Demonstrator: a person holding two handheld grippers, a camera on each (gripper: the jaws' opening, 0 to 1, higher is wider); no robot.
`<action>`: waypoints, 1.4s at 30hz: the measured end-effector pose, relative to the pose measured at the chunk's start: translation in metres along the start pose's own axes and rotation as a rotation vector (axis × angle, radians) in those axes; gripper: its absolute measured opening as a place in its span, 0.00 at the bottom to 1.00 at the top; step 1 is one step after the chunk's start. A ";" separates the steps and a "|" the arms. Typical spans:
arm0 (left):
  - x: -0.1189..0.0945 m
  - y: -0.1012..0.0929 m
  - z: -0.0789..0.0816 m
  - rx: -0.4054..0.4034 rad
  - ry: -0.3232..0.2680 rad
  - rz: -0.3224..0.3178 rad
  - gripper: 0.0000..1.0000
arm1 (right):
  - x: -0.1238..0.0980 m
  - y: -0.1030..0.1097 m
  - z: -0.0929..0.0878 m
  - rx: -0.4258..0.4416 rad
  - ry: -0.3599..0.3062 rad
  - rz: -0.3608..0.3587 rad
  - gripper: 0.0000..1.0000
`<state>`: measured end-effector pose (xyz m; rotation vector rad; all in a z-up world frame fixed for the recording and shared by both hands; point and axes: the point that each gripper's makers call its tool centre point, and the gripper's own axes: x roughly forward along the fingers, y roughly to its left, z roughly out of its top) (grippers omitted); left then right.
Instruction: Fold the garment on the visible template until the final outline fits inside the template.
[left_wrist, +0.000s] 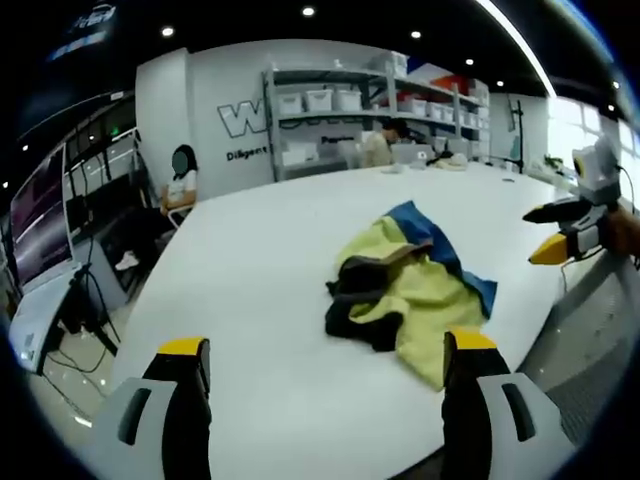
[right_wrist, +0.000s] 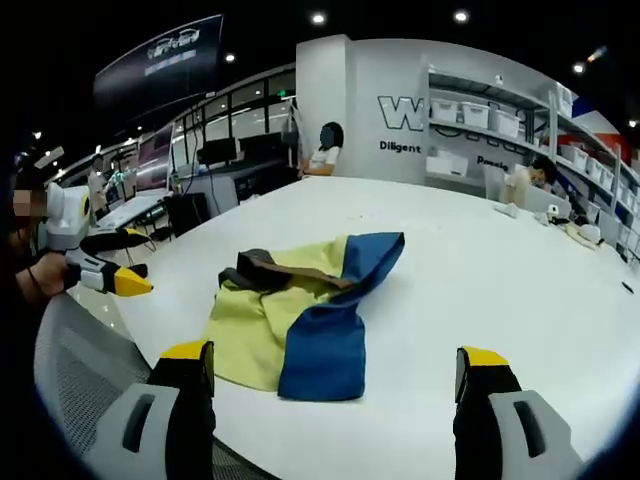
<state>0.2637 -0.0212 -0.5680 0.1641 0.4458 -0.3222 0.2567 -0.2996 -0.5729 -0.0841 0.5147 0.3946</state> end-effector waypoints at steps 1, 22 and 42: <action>0.000 -0.001 0.000 0.001 0.000 -0.005 0.92 | 0.000 0.000 0.000 -0.001 0.002 0.000 0.99; 0.000 0.000 -0.002 -0.010 0.003 -0.008 0.90 | 0.000 0.000 -0.002 -0.006 0.010 -0.003 0.99; 0.001 -0.002 -0.003 -0.046 0.007 -0.034 0.88 | -0.002 -0.005 0.002 0.035 -0.013 -0.013 0.95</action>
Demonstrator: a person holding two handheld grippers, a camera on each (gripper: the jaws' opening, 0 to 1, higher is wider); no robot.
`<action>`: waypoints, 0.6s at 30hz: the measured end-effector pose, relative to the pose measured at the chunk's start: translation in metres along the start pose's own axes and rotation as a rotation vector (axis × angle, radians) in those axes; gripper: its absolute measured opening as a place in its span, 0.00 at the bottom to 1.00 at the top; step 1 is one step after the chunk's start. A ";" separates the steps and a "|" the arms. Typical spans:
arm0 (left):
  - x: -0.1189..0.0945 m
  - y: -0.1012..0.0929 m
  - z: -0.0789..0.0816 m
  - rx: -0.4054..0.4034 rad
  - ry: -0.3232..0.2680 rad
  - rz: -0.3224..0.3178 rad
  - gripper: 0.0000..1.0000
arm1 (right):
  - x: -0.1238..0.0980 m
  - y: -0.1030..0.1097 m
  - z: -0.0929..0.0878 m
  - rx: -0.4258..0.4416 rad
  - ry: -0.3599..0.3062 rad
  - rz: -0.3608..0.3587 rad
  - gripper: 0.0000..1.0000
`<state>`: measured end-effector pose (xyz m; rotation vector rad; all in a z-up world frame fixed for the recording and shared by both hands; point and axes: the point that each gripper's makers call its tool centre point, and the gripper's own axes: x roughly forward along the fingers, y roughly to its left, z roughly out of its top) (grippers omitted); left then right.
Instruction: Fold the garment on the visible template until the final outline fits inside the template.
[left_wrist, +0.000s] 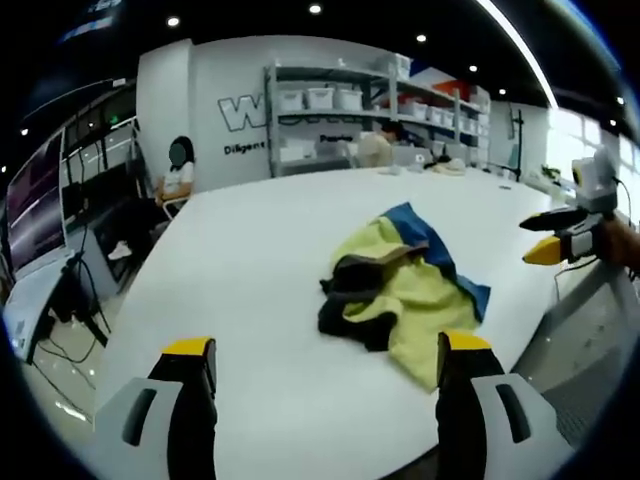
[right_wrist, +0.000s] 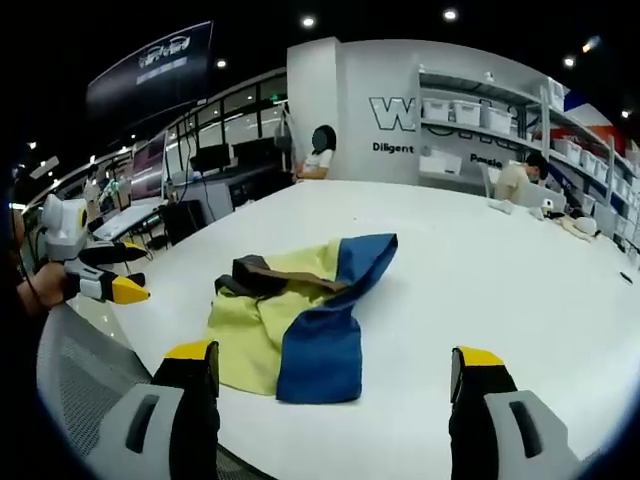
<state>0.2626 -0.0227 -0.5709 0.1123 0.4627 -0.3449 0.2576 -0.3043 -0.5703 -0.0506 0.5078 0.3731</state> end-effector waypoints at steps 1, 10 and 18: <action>0.000 0.000 0.000 0.002 -0.001 -0.001 0.87 | 0.000 0.000 0.000 -0.005 0.002 0.000 0.94; 0.000 0.000 0.000 0.002 0.000 -0.004 0.83 | 0.001 0.002 0.000 -0.005 0.001 0.005 0.92; -0.002 0.004 0.003 -0.027 -0.022 0.007 0.80 | 0.001 0.002 0.001 -0.017 -0.001 0.009 0.92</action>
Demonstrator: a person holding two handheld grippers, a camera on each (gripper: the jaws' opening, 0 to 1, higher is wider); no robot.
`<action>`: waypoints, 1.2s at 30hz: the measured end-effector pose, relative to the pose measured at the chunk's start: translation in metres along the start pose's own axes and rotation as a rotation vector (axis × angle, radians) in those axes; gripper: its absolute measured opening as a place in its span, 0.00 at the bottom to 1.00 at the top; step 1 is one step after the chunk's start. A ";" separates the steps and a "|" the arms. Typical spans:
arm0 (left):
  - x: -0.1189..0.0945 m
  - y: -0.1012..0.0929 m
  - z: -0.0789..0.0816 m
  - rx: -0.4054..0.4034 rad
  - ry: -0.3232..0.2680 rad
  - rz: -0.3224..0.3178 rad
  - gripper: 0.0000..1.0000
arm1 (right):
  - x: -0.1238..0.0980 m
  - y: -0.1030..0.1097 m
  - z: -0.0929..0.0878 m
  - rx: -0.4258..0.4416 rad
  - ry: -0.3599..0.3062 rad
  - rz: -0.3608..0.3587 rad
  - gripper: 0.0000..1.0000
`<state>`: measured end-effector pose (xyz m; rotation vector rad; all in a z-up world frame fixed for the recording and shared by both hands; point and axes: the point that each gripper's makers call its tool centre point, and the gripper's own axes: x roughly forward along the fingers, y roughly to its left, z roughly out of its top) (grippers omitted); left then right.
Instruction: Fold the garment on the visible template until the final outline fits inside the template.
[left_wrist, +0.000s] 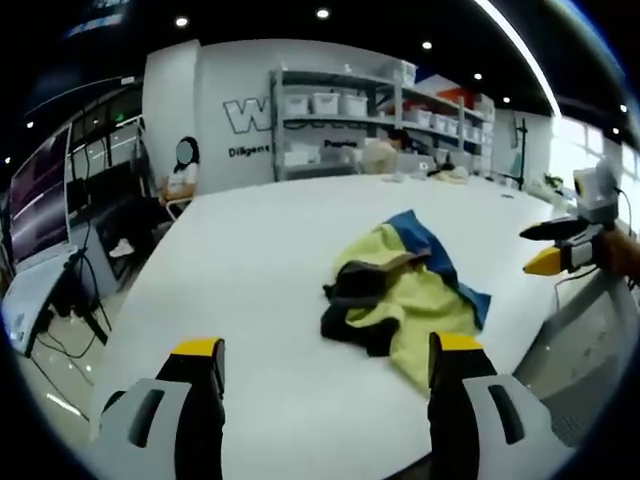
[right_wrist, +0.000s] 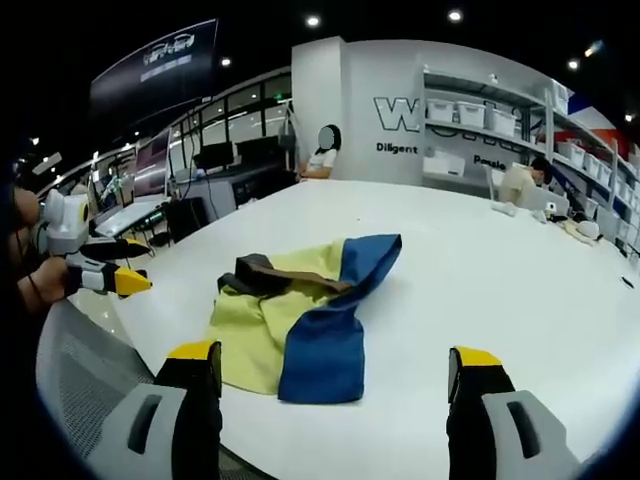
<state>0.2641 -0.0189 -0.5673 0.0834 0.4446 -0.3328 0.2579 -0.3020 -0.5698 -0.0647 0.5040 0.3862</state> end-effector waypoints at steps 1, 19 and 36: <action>0.000 -0.001 0.000 -0.004 -0.002 -0.005 0.80 | 0.000 0.000 0.001 -0.002 -0.003 -0.001 0.92; 0.028 -0.010 0.012 0.019 0.041 -0.085 0.76 | 0.013 -0.003 0.029 -0.060 -0.034 0.017 0.92; 0.068 -0.005 0.024 0.007 0.068 -0.120 0.73 | 0.061 -0.029 0.054 -0.007 -0.043 0.037 0.88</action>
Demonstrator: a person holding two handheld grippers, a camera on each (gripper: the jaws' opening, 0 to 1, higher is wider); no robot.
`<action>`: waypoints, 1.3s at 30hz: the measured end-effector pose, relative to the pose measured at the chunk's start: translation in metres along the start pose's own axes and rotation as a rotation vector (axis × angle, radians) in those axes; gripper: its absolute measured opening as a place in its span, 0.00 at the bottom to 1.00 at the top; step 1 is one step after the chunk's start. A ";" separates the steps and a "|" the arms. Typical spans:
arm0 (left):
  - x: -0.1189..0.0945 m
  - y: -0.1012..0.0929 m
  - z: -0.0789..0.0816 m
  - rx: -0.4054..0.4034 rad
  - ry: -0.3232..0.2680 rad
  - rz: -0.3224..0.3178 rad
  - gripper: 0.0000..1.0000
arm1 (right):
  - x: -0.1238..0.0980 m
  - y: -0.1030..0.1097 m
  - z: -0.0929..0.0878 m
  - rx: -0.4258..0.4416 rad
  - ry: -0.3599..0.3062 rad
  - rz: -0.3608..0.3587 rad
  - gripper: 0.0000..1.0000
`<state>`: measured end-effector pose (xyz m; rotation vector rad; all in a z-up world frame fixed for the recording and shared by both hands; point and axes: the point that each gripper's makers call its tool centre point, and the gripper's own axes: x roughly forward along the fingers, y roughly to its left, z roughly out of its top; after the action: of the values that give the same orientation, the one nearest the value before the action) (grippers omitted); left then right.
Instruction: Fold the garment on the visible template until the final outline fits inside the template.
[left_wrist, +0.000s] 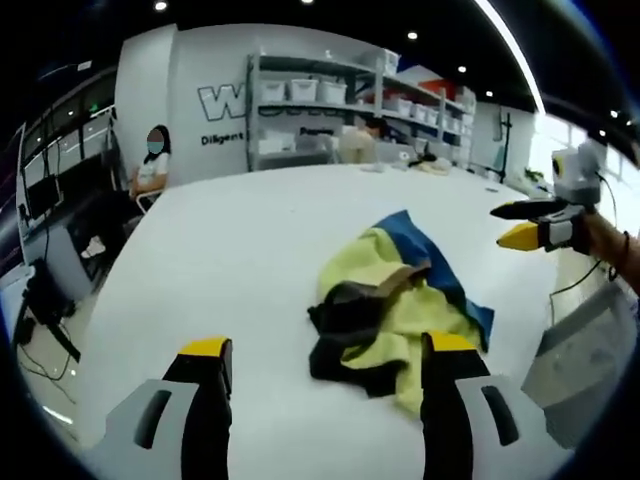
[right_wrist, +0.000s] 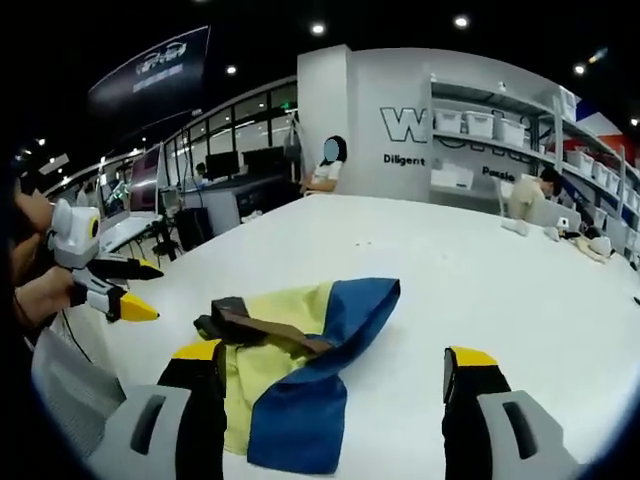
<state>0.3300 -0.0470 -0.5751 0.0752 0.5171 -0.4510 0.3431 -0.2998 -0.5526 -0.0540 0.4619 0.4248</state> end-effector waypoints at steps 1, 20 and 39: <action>0.003 0.002 0.000 -0.004 0.004 0.000 0.73 | 0.004 -0.002 -0.001 0.005 0.005 -0.003 0.88; 0.052 -0.010 -0.017 0.031 0.115 -0.120 0.54 | 0.063 -0.022 -0.026 0.017 0.096 0.025 0.68; 0.073 -0.019 -0.040 0.129 0.207 -0.193 0.16 | 0.086 -0.032 -0.069 0.008 0.212 -0.013 0.19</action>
<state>0.3596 -0.0855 -0.6454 0.1983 0.7017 -0.6691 0.3971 -0.3059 -0.6535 -0.0949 0.6712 0.4058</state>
